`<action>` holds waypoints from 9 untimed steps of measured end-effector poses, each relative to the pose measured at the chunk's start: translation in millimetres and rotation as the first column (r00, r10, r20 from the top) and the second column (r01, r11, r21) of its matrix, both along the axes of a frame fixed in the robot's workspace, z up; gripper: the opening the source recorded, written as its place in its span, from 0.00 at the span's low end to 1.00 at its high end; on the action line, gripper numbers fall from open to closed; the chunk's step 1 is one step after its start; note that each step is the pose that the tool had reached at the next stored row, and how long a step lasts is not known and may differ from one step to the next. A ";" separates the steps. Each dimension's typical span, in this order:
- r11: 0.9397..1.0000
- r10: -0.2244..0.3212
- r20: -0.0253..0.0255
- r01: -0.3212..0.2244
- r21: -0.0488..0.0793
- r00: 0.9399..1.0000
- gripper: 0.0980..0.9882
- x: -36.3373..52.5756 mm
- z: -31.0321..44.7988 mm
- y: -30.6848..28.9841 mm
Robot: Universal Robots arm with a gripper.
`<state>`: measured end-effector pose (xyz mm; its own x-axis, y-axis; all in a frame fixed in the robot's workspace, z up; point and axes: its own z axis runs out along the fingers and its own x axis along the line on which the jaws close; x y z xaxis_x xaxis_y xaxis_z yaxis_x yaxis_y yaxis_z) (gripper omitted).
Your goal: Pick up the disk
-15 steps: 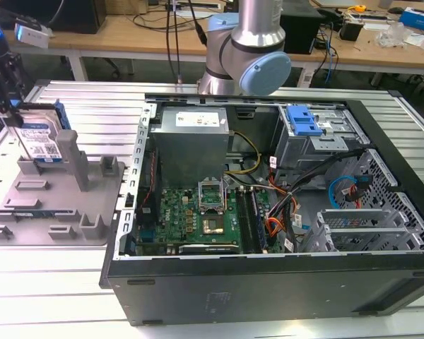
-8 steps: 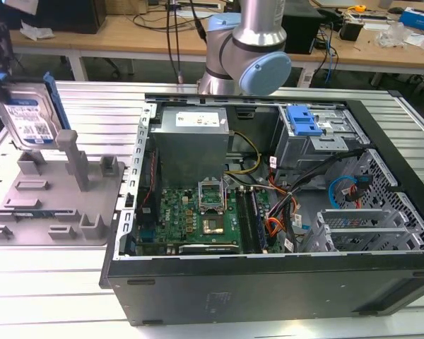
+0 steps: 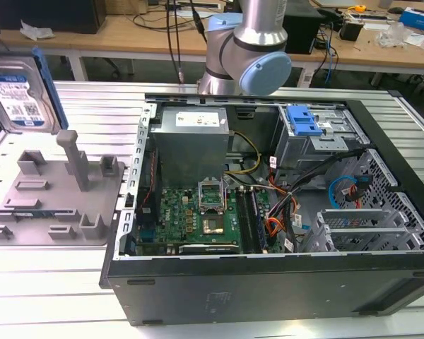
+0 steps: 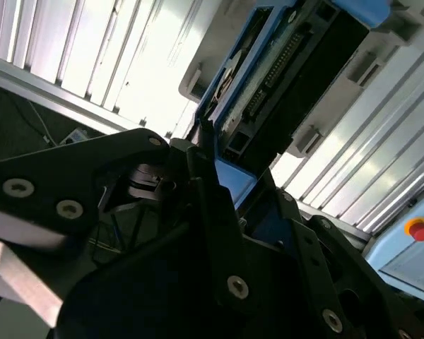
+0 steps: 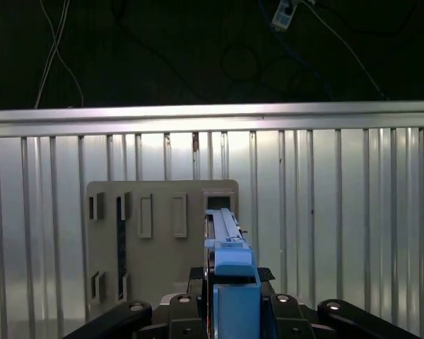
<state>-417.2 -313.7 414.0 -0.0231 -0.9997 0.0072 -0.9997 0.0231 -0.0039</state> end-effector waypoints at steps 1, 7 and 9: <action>1.000 0.000 0.000 0.000 0.000 1.000 0.30 0.0 5.2 -0.5; 1.000 0.000 0.000 0.000 0.000 1.000 0.30 0.0 35.6 -3.8; 1.000 0.000 0.000 0.000 0.000 1.000 0.30 0.0 53.1 -6.1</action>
<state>-417.1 -319.9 467.0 -0.0231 -0.9997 0.0073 -0.9997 0.0231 -0.0038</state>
